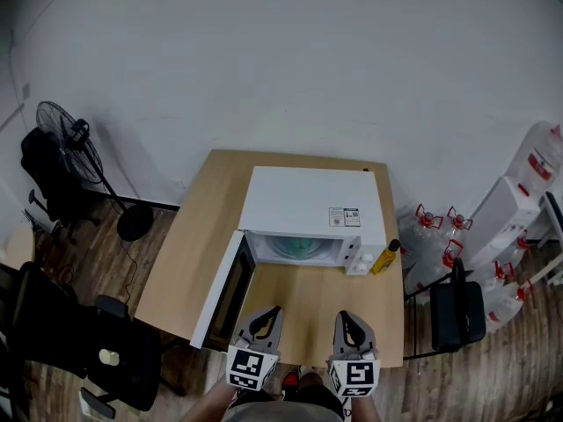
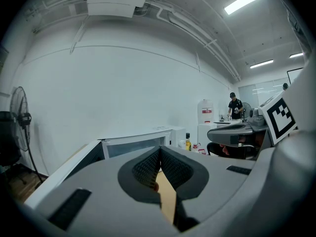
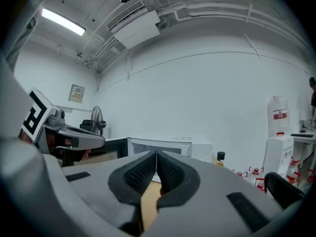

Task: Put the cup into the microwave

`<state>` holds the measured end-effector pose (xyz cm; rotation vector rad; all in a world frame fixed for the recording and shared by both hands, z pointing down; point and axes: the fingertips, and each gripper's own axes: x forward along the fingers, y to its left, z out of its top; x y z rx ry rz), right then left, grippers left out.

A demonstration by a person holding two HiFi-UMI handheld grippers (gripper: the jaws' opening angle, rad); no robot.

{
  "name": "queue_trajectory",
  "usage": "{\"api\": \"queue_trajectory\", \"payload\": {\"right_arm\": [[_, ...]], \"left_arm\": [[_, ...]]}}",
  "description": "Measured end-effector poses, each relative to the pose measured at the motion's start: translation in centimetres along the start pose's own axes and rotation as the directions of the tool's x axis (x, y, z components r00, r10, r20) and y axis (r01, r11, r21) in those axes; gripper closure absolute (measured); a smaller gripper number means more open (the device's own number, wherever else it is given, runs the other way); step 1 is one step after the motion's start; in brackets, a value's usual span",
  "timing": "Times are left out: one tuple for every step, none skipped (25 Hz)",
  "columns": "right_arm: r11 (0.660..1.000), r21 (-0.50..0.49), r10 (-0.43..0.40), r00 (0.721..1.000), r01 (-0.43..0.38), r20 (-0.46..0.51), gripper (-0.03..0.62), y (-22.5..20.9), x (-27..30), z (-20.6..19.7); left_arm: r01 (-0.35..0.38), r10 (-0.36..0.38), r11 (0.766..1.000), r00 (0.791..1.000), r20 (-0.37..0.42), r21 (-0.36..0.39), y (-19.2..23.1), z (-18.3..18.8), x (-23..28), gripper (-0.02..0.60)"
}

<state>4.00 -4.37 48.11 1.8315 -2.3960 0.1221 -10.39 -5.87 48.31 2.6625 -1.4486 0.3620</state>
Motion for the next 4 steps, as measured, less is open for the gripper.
{"api": "queue_trajectory", "payload": {"right_arm": [[1.000,-0.001,-0.001,1.000,0.001,0.000,0.574,0.01,-0.02,0.00],[1.000,-0.002,-0.002,1.000,0.002,-0.001,0.574,0.03,-0.03,-0.01],[1.000,-0.002,-0.003,1.000,0.003,-0.002,0.574,0.06,-0.03,-0.02],[1.000,-0.003,-0.003,1.000,0.003,-0.002,0.574,0.08,-0.04,-0.03]], "left_arm": [[0.003,-0.003,1.000,1.000,0.003,0.000,-0.06,0.04,0.00,0.558],[0.005,-0.005,1.000,1.000,0.007,0.000,-0.10,0.10,0.00,0.558],[0.007,-0.007,1.000,1.000,0.011,0.001,-0.13,0.17,0.01,0.558],[0.009,-0.009,1.000,1.000,0.014,0.002,-0.16,0.25,0.02,0.558]]}}
